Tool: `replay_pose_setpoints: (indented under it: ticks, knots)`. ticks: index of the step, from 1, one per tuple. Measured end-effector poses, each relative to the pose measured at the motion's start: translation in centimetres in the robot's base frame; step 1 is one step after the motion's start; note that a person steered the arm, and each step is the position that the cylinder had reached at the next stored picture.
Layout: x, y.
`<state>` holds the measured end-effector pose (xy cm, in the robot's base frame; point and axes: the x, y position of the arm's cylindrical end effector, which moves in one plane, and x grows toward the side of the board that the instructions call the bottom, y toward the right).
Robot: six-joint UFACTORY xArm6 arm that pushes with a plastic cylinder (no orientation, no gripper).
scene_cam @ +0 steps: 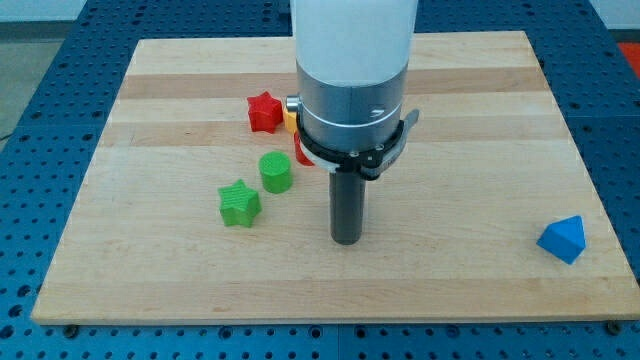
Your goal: Move the blue cube slightly left
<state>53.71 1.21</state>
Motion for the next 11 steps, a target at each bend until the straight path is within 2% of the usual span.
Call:
replay_pose_setpoints:
  ticks: [1, 2, 3, 4, 5, 6, 8, 11]
  knots:
    - [0.1, 0.4]
    - [0.9, 5.4]
    - [-0.6, 8.6]
    - [-3.5, 9.5]
    - [-5.6, 8.3]
    - [-5.6, 4.4]
    - [-5.4, 1.1]
    - [-5.1, -0.1]
